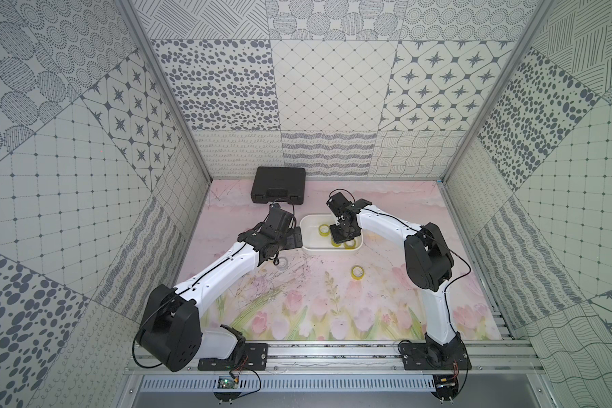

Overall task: Put the transparent tape into the storage box
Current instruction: Place the tape in the storage box.

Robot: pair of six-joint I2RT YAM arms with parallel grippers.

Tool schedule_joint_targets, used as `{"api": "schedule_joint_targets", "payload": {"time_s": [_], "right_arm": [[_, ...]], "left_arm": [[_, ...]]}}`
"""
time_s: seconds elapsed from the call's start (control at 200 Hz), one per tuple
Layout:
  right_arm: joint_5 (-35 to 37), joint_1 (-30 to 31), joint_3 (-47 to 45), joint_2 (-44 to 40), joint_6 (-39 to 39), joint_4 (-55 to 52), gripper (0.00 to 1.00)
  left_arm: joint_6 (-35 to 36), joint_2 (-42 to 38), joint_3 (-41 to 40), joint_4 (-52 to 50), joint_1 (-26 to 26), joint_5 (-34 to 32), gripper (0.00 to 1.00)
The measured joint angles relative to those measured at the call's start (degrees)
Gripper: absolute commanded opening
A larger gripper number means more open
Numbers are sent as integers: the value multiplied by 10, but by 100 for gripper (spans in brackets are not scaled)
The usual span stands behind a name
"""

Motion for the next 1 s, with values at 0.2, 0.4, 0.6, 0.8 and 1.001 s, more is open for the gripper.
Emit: {"api": "schedule_joint_targets", "payload": {"time_s": [0.2, 0.4, 0.6, 0.8, 1.001], "right_arm": [[3, 0, -2, 13, 0, 0, 0], [2, 0, -2, 20, 0, 0, 0], [3, 4, -1, 20, 0, 1, 3], [2, 5, -1, 20, 1, 1, 23], [2, 5, 1, 20, 1, 0, 28]], "left_arm": [[0, 5, 0, 0, 1, 7, 99], [0, 6, 0, 0, 4, 8, 99], [0, 6, -4, 0, 7, 8, 99], [-4, 4, -13, -3, 7, 8, 99], [-6, -3, -21, -12, 10, 8, 99]]}}
